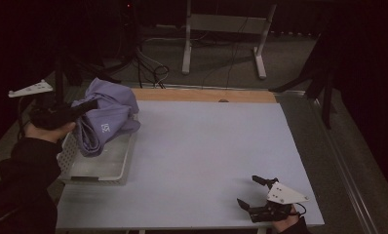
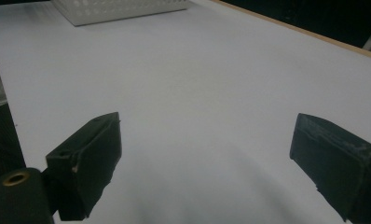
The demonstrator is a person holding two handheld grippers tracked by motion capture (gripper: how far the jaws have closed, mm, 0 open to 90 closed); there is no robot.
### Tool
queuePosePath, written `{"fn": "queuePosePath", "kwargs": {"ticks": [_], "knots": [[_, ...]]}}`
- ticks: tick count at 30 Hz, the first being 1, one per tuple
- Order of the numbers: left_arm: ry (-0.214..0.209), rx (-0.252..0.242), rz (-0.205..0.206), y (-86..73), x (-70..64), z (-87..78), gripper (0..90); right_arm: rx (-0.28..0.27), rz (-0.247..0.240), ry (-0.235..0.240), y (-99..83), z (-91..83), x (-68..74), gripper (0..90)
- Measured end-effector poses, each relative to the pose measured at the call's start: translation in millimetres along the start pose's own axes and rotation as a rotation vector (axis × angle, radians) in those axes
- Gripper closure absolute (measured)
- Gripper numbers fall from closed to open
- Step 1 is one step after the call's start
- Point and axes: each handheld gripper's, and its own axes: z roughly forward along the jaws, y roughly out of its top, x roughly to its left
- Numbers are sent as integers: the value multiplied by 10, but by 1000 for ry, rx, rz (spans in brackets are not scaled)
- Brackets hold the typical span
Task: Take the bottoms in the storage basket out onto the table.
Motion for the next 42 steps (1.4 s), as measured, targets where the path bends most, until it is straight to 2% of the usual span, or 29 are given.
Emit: {"fn": "queuePosePath", "kwargs": {"ticks": [3, 6, 9, 24, 31, 36, 39, 40, 42], "knots": [[-12, -1, 1, 30, -35, 45, 810, -1, 0, -1, -1, -2, 1, 90], [-46, -4, 8, 75, -100, 135, 809, -1, 4, 2, 1, -4, -3, 90], [-54, -1, 15, 89, -133, 186, 810, 0, 1, 1, -1, -4, 0, 90], [-152, 41, 47, 169, -420, 610, 809, -4, -8, -2, 3, -13, 0, 90], [-168, 66, 64, 173, -521, 788, 809, -9, -7, 0, 4, -17, 0, 90], [-203, 84, 73, 197, -637, 967, 808, -8, -7, 0, 4, -17, 0, 90], [-205, 85, 88, 203, -688, 1018, 808, -8, -4, -2, 6, -21, -1, 90], [-222, 77, 85, 210, -719, 1068, 808, -13, -8, -5, 8, -24, -5, 90], [-228, 74, 83, 218, -754, 1127, 809, -15, -5, -3, 6, -26, -3, 90]]}}
